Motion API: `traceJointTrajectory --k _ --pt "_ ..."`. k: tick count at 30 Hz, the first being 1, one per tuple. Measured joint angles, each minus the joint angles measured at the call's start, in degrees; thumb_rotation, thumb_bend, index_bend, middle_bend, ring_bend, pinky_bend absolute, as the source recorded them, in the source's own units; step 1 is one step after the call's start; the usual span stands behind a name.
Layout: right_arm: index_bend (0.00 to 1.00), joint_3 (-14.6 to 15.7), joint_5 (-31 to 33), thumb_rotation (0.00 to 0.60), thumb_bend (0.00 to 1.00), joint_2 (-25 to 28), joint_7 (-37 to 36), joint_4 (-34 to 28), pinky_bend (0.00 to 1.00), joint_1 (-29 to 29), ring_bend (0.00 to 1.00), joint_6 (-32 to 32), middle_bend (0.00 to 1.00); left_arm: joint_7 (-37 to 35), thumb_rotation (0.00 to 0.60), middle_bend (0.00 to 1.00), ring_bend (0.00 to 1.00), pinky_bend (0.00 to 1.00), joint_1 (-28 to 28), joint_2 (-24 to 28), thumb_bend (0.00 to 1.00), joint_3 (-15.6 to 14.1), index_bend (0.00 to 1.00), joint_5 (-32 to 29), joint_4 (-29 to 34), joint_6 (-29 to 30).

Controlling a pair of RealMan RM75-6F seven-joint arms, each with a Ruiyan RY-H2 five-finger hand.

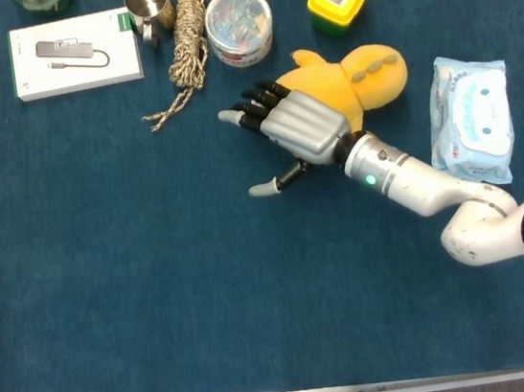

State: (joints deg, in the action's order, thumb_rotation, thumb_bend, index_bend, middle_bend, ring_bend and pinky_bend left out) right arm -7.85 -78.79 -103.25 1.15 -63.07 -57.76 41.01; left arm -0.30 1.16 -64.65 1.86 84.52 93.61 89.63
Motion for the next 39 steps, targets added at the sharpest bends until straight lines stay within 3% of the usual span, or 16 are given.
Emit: traceJointTrajectory --k 15,24,30,37,39 --pt "0.08 -0.21 -1.94 0.096 0.00 1.12 -1.52 -5.79 0.00 0.12 0.00 1.93 0.15 -0.75 0.600 0.15 0.16 0.05 0.41 0.06 0.14 0.12 0.14 -0.02 -0.21 0.56" --pt "0.08 -0.58 -2.62 0.111 0.00 7.73 0.53 -14.71 0.00 2.46 0.00 6.39 0.15 -1.11 0.600 0.15 0.16 0.05 0.36 0.39 0.14 0.18 0.14 0.58 0.09 0.79" --pt "0.08 0.27 -1.15 0.203 0.00 16.63 7.15 -24.85 0.00 7.29 0.00 11.55 0.15 -1.51 0.600 0.15 0.16 0.05 0.07 0.52 0.14 0.36 0.14 0.67 -0.12 0.53" --pt "0.08 2.61 1.80 0.399 0.00 28.65 16.03 -36.50 0.00 16.04 0.00 20.88 0.15 -1.12 0.600 0.15 0.16 0.05 -0.93 0.47 0.14 0.49 0.14 1.22 -0.39 -0.52" --pt "0.08 3.63 2.43 0.411 0.00 31.79 17.70 -38.89 0.00 18.78 0.00 23.63 0.15 -0.81 0.600 0.15 0.16 0.05 -1.22 0.41 0.14 0.53 0.14 1.36 -0.38 -0.79"
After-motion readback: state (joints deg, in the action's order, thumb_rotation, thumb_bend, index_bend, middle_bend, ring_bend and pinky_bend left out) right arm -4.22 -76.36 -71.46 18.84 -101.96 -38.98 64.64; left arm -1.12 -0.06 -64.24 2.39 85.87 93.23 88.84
